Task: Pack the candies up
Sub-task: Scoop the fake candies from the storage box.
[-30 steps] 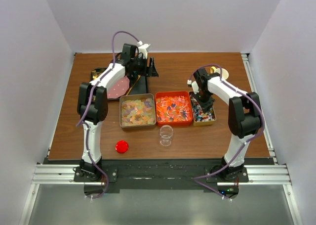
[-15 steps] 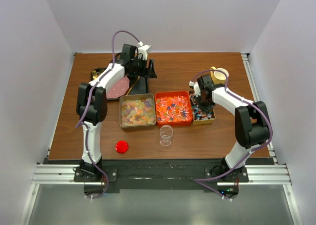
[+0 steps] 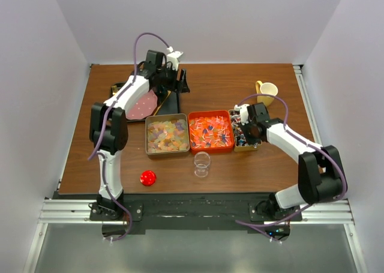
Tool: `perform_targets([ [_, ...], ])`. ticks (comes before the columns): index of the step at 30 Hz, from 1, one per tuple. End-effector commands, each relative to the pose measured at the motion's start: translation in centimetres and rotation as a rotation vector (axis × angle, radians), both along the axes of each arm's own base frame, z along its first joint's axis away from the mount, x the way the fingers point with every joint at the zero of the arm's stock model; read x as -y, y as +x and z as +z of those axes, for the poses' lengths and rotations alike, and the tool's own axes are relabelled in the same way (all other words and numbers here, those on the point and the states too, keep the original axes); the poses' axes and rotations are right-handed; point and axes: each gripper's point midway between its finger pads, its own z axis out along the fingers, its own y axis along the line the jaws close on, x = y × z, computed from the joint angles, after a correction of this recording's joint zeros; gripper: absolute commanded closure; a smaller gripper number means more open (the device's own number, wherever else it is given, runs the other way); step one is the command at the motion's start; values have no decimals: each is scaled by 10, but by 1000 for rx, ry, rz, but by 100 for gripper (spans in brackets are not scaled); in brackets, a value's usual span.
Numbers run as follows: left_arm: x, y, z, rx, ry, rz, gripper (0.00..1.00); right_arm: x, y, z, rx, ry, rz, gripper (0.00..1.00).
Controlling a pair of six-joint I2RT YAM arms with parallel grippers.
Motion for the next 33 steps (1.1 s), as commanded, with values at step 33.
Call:
perform_targets([
  [33,-86,-53,99,177,105,171,16,-51,-24,157,268,199,571,100],
])
